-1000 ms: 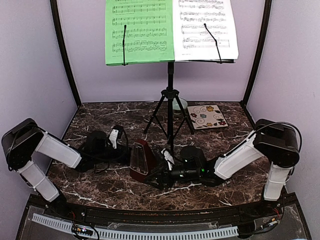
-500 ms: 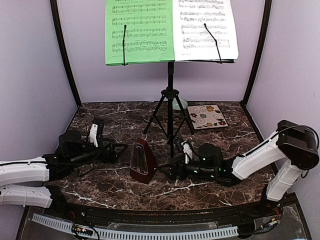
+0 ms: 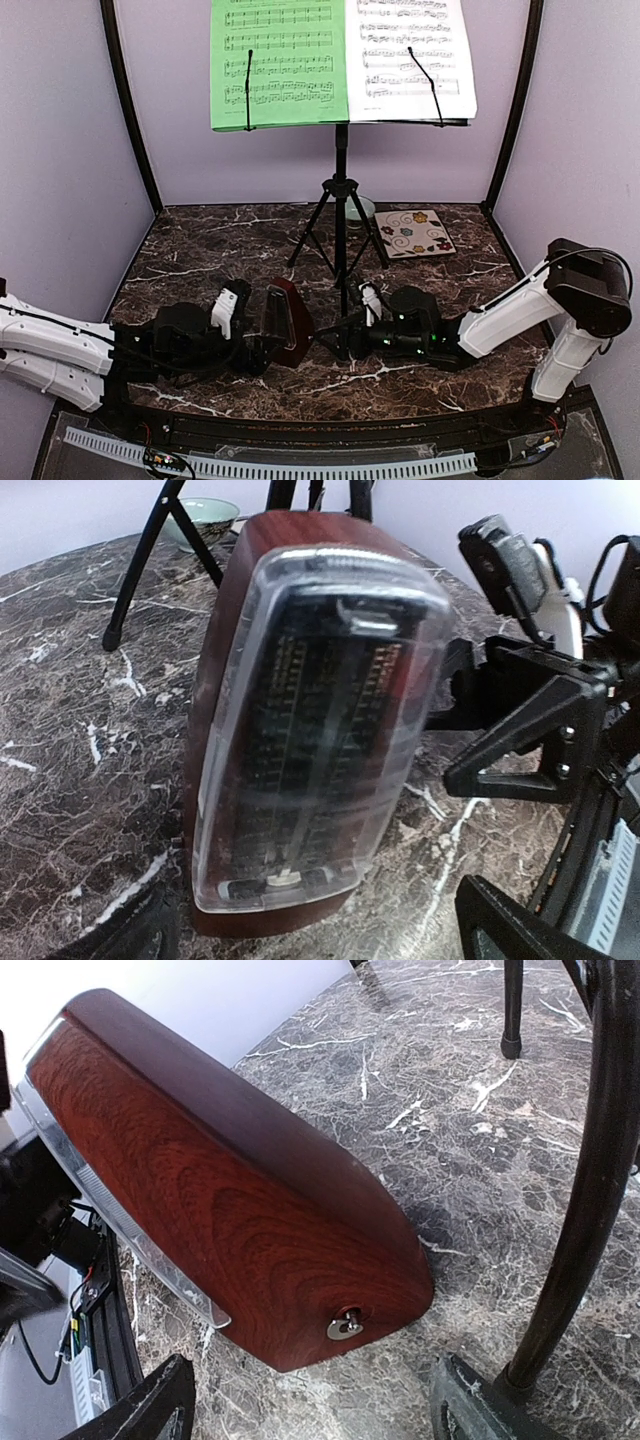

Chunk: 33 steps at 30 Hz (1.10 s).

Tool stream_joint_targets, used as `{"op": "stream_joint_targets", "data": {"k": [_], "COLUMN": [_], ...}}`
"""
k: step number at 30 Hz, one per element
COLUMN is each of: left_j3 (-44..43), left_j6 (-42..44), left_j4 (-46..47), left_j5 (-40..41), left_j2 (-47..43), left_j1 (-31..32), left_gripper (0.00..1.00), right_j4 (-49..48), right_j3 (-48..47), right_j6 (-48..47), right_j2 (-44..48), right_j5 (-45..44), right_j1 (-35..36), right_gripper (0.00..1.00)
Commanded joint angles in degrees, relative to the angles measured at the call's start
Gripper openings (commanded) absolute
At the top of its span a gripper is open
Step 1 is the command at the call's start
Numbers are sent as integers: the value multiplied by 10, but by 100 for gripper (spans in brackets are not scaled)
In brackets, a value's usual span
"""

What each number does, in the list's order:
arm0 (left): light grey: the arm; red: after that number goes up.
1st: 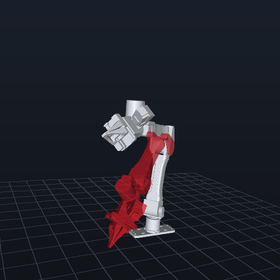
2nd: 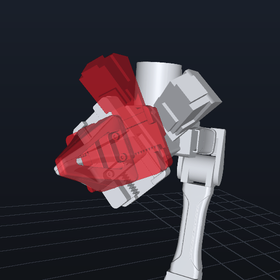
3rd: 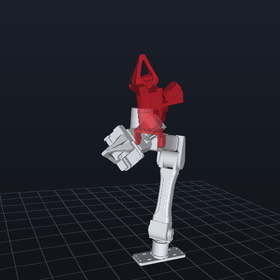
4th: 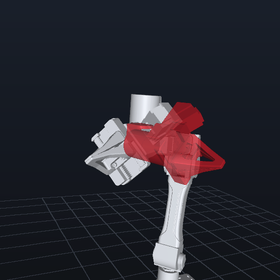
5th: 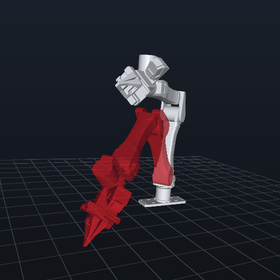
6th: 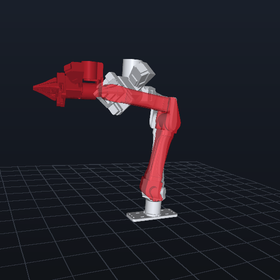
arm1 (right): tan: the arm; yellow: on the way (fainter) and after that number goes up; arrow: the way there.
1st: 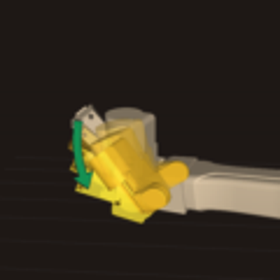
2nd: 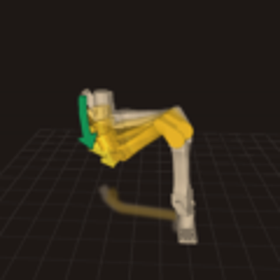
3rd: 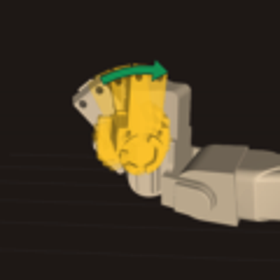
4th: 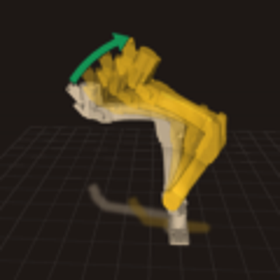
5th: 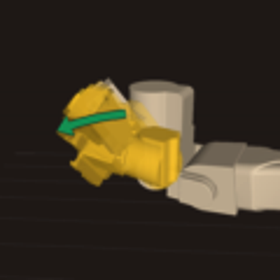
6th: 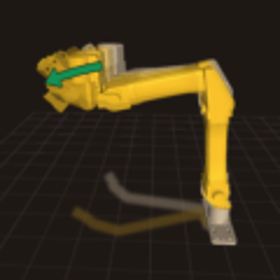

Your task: Set up the instrument practice props

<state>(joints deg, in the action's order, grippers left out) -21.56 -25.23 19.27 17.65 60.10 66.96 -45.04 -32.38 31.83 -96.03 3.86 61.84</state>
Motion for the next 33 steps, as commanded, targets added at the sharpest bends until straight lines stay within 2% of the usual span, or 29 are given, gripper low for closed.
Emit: {"op": "stream_joint_targets", "data": {"k": [1,7,15,18,20,26,30,33], "left_j3": [-47,-106,-133,-146,-174,-210,-259,-318], "left_j6": [-22,-13,24,49,56,93,116,116], "left_j4": [45,58,116,109,63,-24,-110,-211], "left_j5": [102,184,212,228,244,293,347,398], "left_j2": [76,176,259,275,278,249,236,246], "left_j1": [15,26,26,27,27,29,44,56], "left_gripper": [99,99,97,87,81,49,43,39], "right_j4": [-5,-15,-16,-16,-18,-45,-66,-80], "right_j3": [-13,-1,8,11,12,12,3,-12], "right_j6": [1,6,3,0,-2,-6,-29,-64], "right_j2": [-2,2,11,14,12,1,-6,-19], "right_j5": [-2,-15,-22,-25,-23,-42,-77,-115], "right_j1": [-2,-1,-2,-1,-1,1,9,23], "right_gripper": [81,82,82,82,82,82,81,80]}}
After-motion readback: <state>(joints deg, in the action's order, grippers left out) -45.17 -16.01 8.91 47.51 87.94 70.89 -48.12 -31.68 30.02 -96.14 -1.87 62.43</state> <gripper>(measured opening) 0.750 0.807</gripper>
